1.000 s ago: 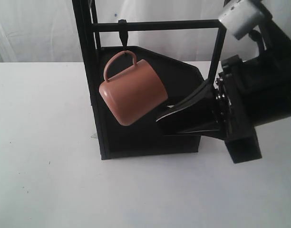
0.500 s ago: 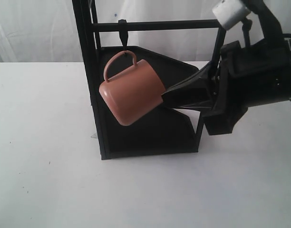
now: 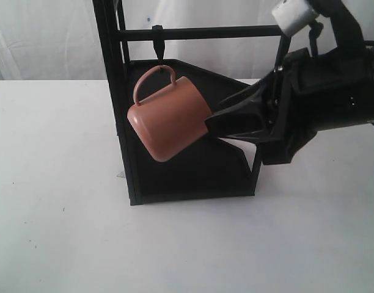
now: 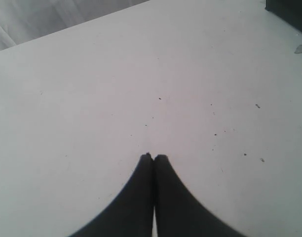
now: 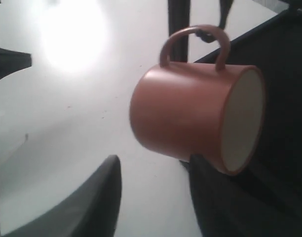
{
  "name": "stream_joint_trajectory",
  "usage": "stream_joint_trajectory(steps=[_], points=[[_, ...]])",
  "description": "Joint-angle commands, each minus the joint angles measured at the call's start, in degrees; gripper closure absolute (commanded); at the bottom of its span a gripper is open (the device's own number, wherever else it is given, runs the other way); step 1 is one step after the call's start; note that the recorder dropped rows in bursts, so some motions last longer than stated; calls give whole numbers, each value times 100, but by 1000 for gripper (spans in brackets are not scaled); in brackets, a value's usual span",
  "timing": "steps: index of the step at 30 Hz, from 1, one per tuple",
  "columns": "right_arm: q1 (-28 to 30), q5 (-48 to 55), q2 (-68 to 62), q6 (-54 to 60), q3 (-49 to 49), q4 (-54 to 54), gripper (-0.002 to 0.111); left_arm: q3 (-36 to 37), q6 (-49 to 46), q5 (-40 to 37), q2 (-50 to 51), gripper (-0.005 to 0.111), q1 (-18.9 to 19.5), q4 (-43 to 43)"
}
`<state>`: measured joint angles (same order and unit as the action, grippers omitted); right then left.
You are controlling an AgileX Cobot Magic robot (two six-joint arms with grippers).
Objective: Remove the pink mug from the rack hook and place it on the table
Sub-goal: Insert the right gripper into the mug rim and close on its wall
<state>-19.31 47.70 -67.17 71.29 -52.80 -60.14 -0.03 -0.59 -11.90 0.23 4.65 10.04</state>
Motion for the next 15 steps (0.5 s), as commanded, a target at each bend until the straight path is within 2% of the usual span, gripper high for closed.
stream_joint_trajectory(steps=[1,4,11,15], points=[[-7,-553,-235,75,14,-39,48,3,59,3,-23,107,-47,-16],[-7,-227,-375,75,-111,-104,46,3,59,3,-23,107,-47,-16],[-7,54,-929,1660,-148,-1093,46,3,59,3,-23,107,-47,-16],[-7,285,-1173,1872,-148,-1244,46,3,59,3,-23,107,-47,-16]])
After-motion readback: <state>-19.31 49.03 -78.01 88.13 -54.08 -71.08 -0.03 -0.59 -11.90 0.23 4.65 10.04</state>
